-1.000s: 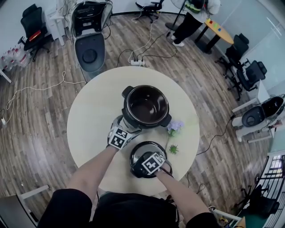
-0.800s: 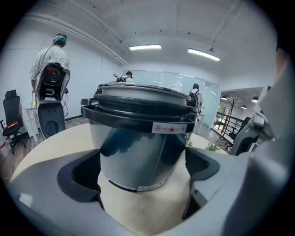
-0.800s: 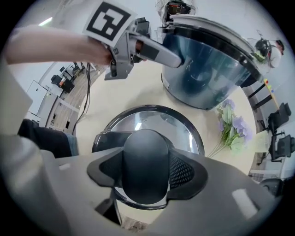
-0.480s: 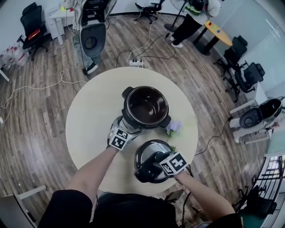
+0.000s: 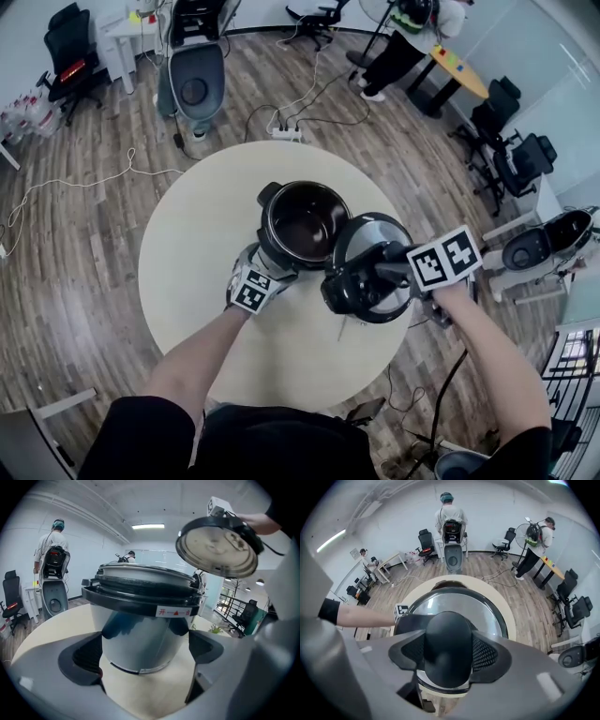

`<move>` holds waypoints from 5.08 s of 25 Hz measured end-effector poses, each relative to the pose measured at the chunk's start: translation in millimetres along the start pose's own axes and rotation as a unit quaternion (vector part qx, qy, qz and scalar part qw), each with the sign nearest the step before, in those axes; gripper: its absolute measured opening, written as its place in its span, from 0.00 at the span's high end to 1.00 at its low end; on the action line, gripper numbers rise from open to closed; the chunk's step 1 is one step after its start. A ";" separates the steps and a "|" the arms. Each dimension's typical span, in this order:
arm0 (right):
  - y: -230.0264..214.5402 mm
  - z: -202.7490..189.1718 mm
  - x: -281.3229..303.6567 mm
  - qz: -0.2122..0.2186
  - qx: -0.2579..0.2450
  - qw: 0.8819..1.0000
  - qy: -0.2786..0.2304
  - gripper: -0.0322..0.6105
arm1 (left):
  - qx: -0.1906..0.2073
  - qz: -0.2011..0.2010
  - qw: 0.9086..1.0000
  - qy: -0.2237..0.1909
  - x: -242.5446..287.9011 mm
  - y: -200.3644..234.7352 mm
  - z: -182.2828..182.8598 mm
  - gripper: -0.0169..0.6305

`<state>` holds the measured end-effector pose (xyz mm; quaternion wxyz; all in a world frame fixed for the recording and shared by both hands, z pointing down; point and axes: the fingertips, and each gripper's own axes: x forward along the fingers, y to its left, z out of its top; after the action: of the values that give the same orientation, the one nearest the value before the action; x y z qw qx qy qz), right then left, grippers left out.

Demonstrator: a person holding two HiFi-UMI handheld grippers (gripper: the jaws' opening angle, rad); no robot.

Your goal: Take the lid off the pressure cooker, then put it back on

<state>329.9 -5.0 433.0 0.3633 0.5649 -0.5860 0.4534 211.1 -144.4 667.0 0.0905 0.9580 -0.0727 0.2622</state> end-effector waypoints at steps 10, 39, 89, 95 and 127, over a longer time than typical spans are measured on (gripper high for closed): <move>-25.7 121.0 26.7 0.016 0.140 0.989 -0.045 0.50 | 0.004 0.001 1.000 -0.003 -0.3 1.7 2.4 0.09; 12.3 147.0 158.0 -0.035 0.078 0.995 0.057 0.50 | -0.005 -0.003 1.000 -0.011 8.6 6.0 -2.0 0.08; 34.3 137.3 173.2 0.016 -0.325 0.935 0.143 0.46 | 0.010 -0.017 1.000 0.009 7.5 7.0 -6.3 0.13; 22.4 129.1 163.4 0.004 -0.218 0.972 0.091 0.47 | -0.049 -0.060 0.997 0.011 -15.1 8.7 4.0 0.25; 63.5 28.9 -94.8 -0.147 0.038 0.791 -0.593 0.94 | 0.078 0.088 0.942 -0.316 -253.3 -47.6 268.4 0.97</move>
<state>278.7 -3.9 327.0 -0.0146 0.8153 -0.5788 -0.0072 135.5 -131.5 302.8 -0.0353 0.9855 -0.1608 -0.0421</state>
